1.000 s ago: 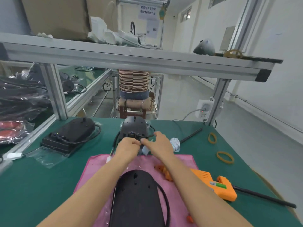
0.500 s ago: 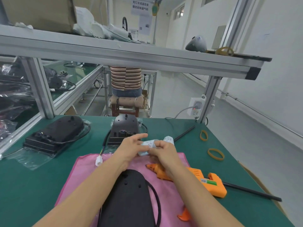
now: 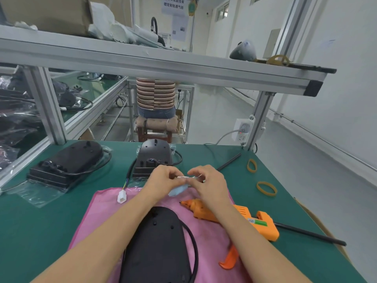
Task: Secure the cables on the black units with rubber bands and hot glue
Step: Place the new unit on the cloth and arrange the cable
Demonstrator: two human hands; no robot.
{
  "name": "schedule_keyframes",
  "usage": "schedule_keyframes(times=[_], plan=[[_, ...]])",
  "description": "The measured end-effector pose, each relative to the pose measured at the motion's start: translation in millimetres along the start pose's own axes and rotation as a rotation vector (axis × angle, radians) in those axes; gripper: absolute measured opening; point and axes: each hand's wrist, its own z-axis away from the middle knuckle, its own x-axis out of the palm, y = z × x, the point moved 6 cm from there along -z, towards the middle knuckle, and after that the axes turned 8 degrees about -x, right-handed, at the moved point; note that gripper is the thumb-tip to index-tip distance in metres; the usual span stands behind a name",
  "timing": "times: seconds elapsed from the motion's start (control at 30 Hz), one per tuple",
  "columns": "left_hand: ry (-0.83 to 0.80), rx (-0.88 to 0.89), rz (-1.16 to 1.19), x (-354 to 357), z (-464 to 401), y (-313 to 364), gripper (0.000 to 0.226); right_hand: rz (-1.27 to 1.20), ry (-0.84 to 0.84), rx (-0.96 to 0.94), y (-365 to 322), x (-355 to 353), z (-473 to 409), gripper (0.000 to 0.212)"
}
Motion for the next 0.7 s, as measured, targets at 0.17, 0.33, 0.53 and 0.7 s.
schedule_keyframes(times=[0.17,0.33,0.53,0.7], plan=[[-0.036,0.047,0.002,1.0,-1.9,3.9,0.011,0.031,-0.042,-0.028,-1.1,-0.6,-1.1,0.011],[-0.005,-0.055,0.148,-2.7,-6.7,-7.9,0.011,0.028,-0.004,-0.045,0.5,-0.9,1.8,0.007],[0.007,-0.02,-0.008,1.9,-8.8,-7.7,0.007,-0.012,0.02,-0.065,-1.5,-3.3,1.1,0.005],[-0.002,-0.006,-0.101,3.6,-7.2,-6.8,0.032,-0.029,0.12,-0.046,4.0,-9.3,1.5,0.007]])
